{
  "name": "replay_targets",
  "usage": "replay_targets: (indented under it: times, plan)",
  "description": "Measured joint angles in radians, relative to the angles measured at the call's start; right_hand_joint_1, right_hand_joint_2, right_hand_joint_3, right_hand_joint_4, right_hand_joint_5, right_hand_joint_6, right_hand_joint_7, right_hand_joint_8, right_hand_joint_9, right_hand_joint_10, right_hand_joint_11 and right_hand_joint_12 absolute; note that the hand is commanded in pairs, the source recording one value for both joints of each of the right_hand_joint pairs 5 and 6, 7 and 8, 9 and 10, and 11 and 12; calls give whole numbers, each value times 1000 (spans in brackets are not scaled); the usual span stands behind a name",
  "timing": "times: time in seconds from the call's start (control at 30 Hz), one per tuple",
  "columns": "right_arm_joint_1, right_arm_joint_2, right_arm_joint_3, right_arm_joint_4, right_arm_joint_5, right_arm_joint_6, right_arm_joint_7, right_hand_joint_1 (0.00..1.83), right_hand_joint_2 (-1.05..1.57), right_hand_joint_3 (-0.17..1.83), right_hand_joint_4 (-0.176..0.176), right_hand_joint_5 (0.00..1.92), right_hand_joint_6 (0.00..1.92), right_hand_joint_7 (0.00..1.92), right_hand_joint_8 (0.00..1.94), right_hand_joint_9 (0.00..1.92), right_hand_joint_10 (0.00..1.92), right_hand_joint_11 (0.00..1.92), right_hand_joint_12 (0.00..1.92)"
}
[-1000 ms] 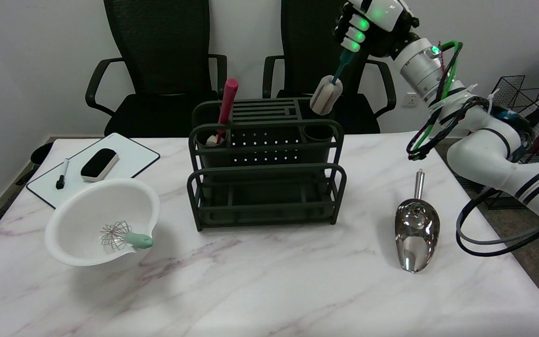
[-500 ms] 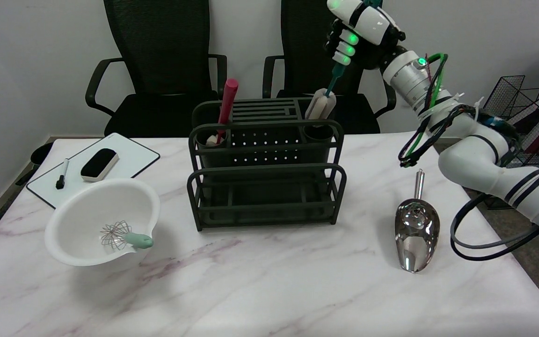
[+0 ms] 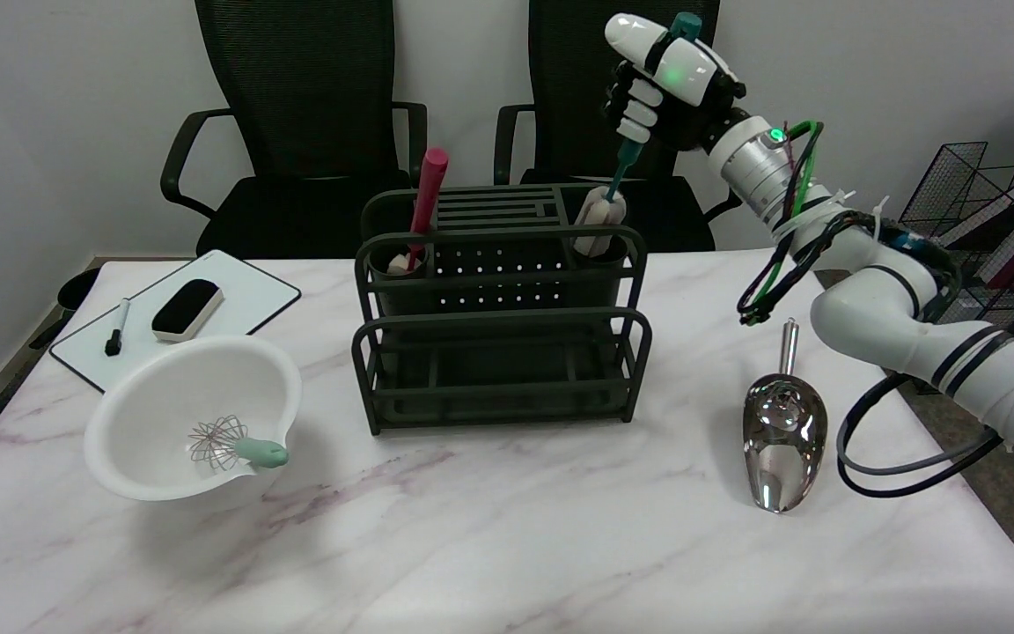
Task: Place the blue sponge bottle brush into the kitchen storage rack.
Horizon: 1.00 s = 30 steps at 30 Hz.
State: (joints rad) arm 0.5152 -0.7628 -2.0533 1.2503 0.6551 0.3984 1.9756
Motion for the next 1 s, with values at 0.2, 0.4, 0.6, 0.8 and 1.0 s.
replay_targets:
  times: [0.2, 0.4, 0.6, 0.8, 1.0]
  plan:
    - [4, -11, -7, -20, 0, 1, 0, 981, 1571, 402, 0, 1920, 1920, 1920, 1920, 1920, 1920, 1920, 1920]
    - [11, -20, -11, -41, -9, 5, 0, 981, 1571, 403, 0, 1920, 1920, 1920, 1920, 1920, 1920, 1920, 1920]
    - [20, -28, -13, -59, -18, 5, 0, 981, 1571, 402, 0, 1920, 1920, 1920, 1920, 1920, 1920, 1920, 1920]
    - [23, -33, -13, -72, -24, 10, 1, 981, 1571, 400, 0, 1920, 1920, 1920, 1920, 1920, 1920, 1920, 1920]
    - [25, -36, -11, -83, -28, 13, 1, 981, 1571, 400, 0, 1920, 1920, 1920, 1920, 1920, 1920, 1920, 1920]
